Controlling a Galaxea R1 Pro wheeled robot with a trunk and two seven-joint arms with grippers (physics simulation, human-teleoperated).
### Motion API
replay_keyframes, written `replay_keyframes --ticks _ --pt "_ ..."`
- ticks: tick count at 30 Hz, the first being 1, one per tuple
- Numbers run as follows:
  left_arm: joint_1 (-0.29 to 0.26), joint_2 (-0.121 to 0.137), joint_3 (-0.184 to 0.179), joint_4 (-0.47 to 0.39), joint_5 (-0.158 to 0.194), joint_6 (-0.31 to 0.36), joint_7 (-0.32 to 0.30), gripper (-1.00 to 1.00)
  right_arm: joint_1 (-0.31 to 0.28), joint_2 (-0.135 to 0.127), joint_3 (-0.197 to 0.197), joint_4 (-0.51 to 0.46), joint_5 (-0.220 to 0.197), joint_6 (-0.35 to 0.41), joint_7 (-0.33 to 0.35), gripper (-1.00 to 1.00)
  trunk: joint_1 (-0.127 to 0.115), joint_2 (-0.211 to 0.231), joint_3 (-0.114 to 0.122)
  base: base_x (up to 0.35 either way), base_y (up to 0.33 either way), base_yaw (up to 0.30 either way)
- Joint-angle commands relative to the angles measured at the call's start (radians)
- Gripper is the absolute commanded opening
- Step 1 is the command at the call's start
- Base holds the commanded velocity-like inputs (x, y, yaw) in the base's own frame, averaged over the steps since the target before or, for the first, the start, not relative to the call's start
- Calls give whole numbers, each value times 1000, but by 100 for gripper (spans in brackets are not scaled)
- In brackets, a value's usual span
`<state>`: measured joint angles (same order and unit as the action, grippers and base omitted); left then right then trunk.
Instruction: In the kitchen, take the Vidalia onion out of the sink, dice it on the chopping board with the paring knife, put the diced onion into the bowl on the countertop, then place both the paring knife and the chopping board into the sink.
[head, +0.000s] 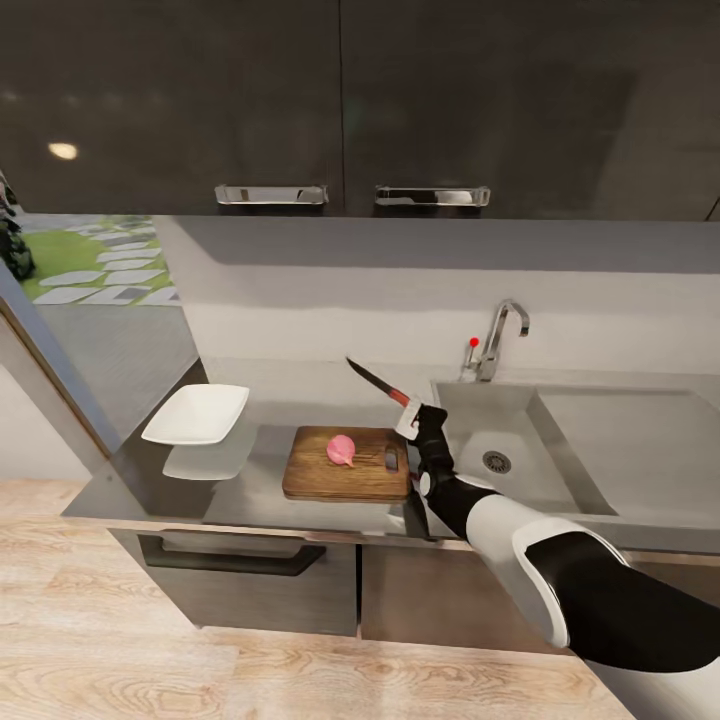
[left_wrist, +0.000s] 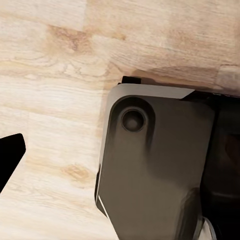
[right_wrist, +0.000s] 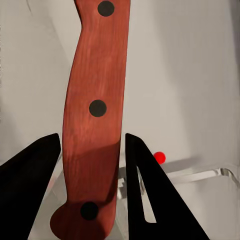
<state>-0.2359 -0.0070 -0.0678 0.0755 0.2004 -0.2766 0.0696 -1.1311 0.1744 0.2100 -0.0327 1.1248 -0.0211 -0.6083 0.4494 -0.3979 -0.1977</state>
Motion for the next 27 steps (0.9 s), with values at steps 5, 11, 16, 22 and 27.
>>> replay_keyframes --ticks 5,11,16,22,27 --pt "-2 -1 -7 4 7 -7 2 100 0 0 8 3 -3 -2 -5 -100 1 -2 -2 -32 0 0" --pt "-2 -1 -7 4 7 -6 2 100 1 0 8 2 -1 -3 -6 -100 1 -2 -2 -196 93 0" --pt "-2 -1 -7 4 7 -7 2 100 1 0 9 -7 6 0 -4 -100 1 -2 -2 -189 72 0" --pt "-2 0 -7 4 7 -7 2 100 1 0 15 -59 174 152 2 -100 1 -2 -2 -46 8 0" --pt "-2 1 -7 3 7 -7 2 100 1 0 15 -98 284 234 95 -100 1 -2 -2 -3 0 0"
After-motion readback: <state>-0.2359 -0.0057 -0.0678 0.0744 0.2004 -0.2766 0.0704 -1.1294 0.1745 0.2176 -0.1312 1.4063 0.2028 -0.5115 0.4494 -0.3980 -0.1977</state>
